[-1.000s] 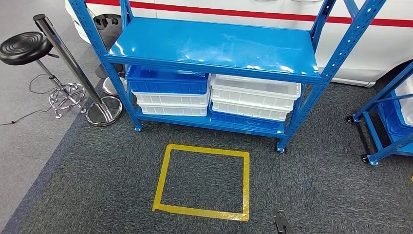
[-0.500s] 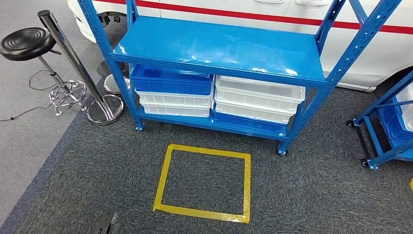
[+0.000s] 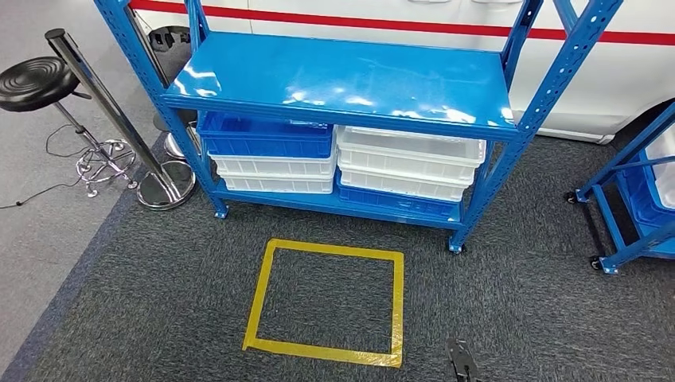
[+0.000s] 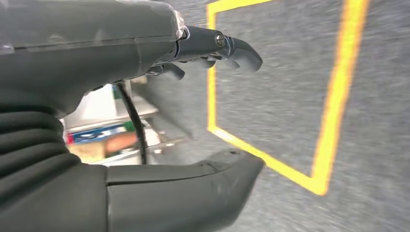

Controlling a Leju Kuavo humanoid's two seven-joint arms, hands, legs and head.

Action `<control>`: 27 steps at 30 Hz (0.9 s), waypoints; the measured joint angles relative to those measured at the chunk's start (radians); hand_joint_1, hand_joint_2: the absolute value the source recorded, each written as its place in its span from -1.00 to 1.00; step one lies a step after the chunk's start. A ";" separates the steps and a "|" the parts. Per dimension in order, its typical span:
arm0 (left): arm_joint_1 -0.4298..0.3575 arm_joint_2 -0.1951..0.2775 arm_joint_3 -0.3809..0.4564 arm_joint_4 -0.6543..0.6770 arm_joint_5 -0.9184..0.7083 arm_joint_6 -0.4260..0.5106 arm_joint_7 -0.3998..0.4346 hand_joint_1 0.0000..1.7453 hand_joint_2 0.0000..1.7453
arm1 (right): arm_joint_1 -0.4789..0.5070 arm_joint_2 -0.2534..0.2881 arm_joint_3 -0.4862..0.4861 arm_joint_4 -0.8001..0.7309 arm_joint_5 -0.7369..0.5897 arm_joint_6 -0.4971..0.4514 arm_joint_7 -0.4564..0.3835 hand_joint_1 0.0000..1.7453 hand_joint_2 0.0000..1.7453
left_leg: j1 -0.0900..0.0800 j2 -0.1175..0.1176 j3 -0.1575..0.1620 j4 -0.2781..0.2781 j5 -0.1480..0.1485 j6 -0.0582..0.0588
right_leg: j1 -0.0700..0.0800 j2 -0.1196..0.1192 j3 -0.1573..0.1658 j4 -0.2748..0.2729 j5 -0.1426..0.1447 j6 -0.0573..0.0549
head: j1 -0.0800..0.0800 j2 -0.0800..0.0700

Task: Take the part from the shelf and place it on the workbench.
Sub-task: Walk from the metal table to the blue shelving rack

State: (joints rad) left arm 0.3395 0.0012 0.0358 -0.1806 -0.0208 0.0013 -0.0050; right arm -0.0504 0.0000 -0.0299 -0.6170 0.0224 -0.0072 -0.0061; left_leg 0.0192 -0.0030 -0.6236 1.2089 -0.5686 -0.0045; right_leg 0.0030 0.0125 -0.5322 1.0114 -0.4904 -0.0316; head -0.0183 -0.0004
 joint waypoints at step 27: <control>-0.159 -0.074 0.461 0.077 -0.469 0.002 -0.160 -1.00 1.00 | -0.043 0.037 -0.457 0.060 0.479 -0.155 -0.138 -1.00 1.00 | -0.008 0.007 -0.019 0.042 -0.048 -0.008 | -0.018 -0.014 -0.005 -0.014 0.014 0.009 | 0.000 0.000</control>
State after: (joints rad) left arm 0.1810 -0.0725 0.4965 -0.1035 -0.4894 0.0031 -0.1651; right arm -0.0939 0.0373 -0.4864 -0.5571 0.5016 -0.1621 -0.1443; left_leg 0.0114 0.0040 -0.6422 1.2508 -0.6162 -0.0128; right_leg -0.0147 -0.0011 -0.5375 0.9976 -0.4768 -0.0229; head -0.0182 -0.0004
